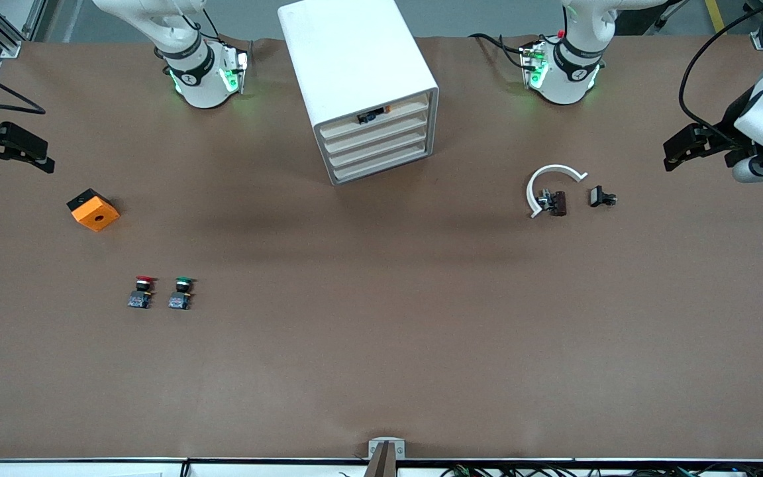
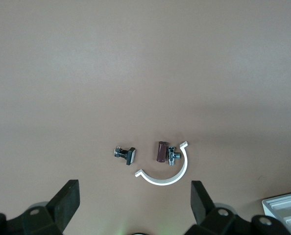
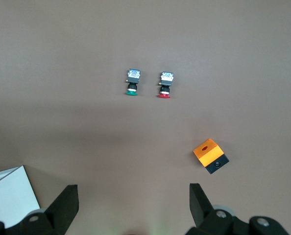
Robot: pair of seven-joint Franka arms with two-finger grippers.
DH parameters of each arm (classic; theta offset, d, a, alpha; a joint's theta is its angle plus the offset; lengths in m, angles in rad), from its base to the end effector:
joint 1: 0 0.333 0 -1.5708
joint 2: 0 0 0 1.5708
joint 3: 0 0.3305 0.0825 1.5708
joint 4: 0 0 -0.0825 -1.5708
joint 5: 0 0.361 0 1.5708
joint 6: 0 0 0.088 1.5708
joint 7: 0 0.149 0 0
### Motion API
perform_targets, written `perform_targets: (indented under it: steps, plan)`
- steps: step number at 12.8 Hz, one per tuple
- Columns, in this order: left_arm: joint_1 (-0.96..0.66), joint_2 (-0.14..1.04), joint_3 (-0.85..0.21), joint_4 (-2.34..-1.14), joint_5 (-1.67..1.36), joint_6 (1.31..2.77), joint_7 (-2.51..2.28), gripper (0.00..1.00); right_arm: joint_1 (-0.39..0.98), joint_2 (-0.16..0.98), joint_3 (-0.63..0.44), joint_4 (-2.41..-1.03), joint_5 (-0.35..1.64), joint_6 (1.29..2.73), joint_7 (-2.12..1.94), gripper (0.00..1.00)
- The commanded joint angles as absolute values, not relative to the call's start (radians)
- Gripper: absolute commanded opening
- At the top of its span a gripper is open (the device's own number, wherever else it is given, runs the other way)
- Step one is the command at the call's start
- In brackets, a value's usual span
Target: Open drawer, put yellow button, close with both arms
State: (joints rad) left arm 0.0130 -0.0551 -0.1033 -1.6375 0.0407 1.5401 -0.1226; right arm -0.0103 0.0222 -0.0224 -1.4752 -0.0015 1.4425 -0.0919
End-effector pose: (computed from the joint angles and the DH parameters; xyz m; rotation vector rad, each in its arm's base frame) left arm 0.5062 -0.0410 0.5933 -3.0900 -0.0509 0.0578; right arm 0.5232 -0.0172 0.6167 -3.1376 -0.0926 0.0862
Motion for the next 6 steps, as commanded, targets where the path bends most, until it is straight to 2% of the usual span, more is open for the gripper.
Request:
perform_targets:
  steps: [1,6]
  plan:
    - [0.023,-0.075,-0.097,-1.648,0.026,1.551,-0.112,1.0,-0.026,0.029,-0.011,-1.454,-0.015,1.433,-0.101,1.0]
    - [0.028,-0.066,-0.092,-1.606,0.028,1.549,-0.106,1.0,-0.026,0.029,-0.011,-1.456,-0.015,1.434,-0.101,1.0]
